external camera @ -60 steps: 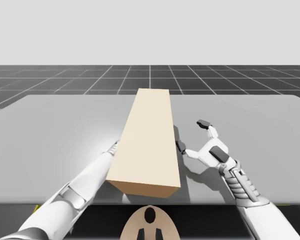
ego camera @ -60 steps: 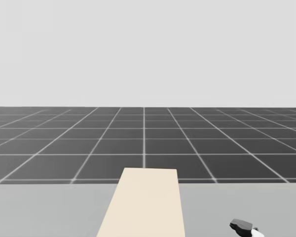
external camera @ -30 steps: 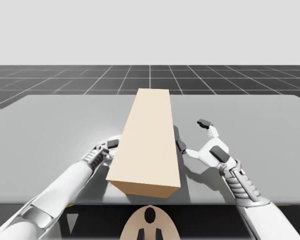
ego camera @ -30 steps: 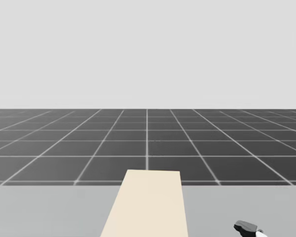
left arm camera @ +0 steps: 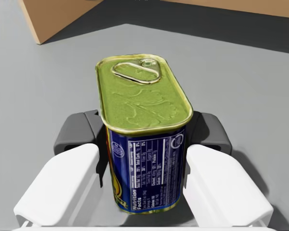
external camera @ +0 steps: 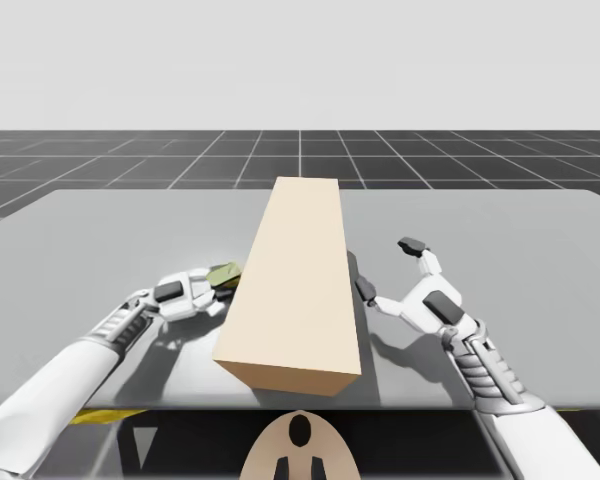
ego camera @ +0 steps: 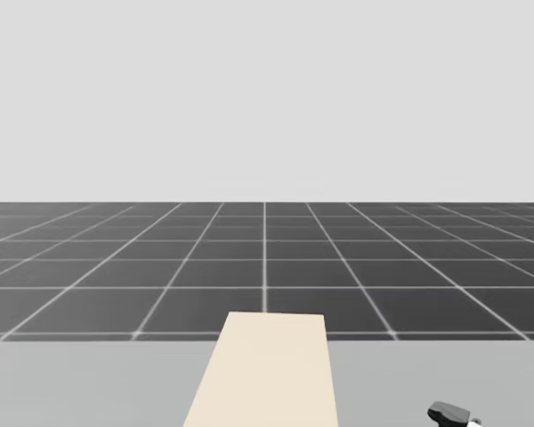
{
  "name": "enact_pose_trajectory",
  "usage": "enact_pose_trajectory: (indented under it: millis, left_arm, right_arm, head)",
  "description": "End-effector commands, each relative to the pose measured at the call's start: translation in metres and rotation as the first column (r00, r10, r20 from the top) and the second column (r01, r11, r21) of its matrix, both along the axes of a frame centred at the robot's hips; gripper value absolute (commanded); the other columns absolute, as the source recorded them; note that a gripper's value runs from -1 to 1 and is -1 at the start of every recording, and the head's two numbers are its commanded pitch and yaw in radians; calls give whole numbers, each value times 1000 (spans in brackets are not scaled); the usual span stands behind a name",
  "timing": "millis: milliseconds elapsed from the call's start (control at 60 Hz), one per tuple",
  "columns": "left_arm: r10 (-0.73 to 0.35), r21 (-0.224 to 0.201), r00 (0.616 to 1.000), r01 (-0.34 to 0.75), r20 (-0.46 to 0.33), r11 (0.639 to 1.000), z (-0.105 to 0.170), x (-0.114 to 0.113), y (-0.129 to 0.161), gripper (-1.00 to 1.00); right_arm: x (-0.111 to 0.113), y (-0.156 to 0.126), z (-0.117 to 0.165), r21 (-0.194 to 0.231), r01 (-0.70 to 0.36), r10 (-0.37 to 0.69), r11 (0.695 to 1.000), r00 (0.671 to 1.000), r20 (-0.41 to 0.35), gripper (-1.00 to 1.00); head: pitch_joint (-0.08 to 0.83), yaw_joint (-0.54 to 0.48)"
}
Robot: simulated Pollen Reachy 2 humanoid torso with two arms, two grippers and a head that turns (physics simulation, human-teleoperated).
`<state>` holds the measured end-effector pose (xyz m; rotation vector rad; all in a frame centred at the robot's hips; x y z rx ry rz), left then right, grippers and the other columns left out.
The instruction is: Retrieve the object from inside the box.
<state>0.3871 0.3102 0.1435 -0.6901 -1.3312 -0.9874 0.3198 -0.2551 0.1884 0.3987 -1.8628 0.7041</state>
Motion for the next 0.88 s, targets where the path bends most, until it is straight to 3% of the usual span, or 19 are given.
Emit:
enact_pose_trajectory:
  millis: [17, 233, 367, 733, 883]
  left_arm:
    - [21, -21, 996, -19, 87, 1000, 46, 11, 18, 1000]
    - [63, -9, 988, -63, 137, 998, 100, 25, 32, 1000]
    - [80, -26, 983, -76, 166, 997, 130, 36, 33, 1000]
    - [74, 18, 959, -81, 273, 997, 218, 59, 8, 1000]
    - [75, 8, 944, -82, 322, 997, 258, 64, -2, 1000]
  right_arm:
    - [0, -1, 1, 4, 2, -2, 1000, 1000, 0, -1000]
    - [0, -2, 1, 6, 4, -4, 1000, 1000, 0, -1000]
    - [0, -3, 2, 9, 6, -6, 1000, 1000, -1, -1000]
    - [4, -10, 1, 6, 60, -60, 998, 997, -51, -1000]
    - [5, -10, 0, 8, 61, -60, 998, 996, -61, -1000]
  head:
    - [-1, -6]
    - [-10, -10]
    - [-14, -16]
    - [-15, -33]
    - [-10, -37]
